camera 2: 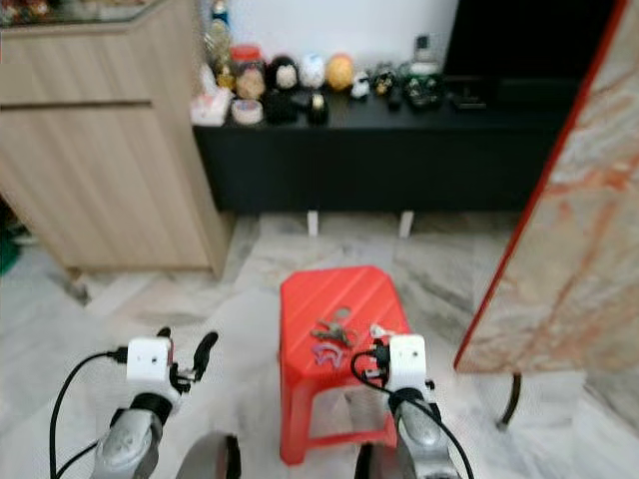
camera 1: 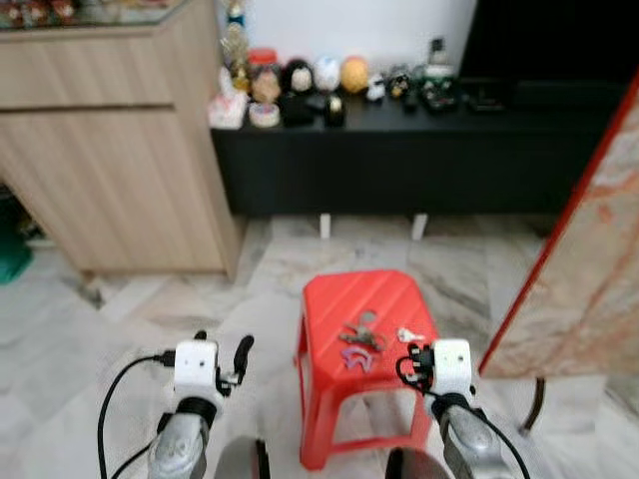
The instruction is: Hang keys on a hook
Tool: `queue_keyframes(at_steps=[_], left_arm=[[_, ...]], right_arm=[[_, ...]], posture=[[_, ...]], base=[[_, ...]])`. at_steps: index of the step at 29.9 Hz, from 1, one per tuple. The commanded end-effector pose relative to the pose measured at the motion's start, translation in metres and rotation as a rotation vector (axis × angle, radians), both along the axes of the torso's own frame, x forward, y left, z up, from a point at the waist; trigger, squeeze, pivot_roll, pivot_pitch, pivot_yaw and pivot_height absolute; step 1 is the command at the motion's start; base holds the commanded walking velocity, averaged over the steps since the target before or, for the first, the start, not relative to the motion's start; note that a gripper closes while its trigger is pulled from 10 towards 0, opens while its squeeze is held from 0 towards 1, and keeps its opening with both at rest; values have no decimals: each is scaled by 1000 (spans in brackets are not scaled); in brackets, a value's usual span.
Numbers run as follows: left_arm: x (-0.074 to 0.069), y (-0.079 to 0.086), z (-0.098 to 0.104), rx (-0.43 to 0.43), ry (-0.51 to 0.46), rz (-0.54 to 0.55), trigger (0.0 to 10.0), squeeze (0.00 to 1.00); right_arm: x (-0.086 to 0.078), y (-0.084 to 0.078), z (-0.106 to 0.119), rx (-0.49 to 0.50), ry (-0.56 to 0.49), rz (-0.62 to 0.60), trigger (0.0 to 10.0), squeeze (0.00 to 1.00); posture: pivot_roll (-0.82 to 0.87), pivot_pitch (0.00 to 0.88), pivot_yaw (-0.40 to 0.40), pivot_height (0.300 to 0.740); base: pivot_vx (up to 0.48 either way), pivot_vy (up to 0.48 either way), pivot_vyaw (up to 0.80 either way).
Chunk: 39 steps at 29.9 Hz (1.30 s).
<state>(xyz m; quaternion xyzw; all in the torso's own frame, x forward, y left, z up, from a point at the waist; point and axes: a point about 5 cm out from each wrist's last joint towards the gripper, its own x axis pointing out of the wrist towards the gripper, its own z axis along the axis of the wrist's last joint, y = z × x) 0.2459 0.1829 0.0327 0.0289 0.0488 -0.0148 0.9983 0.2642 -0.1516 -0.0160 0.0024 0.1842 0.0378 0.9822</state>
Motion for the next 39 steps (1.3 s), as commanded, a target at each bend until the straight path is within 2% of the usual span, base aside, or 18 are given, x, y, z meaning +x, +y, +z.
queue_keyframes(at_steps=[1,14,21,29,39], left_arm=[[-1,1,0,1,5,-1,10000,0],[-1,0,0,0,4,-5,10000,0],[-1,0,0,-1,1,-6,10000,0],[-1,1,0,0,1,-4,10000,0],[-1,0,0,-6,3,-5,10000,0]], right_arm=[[1,4,2,19,-11,3,10000,0],[1,2,1,16,-7,1,10000,0],[1,3,1,11,-6,6,10000,0],[1,4,1,12,-13,17,10000,0],[-3,-1,-4,4,20,11,10000,0]], posture=[[7,3,-20,612],[7,2,-19,612],[8,3,-18,612],[11,5,-20,612],[9,4,-19,612]], base=[[0,0,0],[0,0,0],[249,0,0],[255,0,539],[257,0,41]])
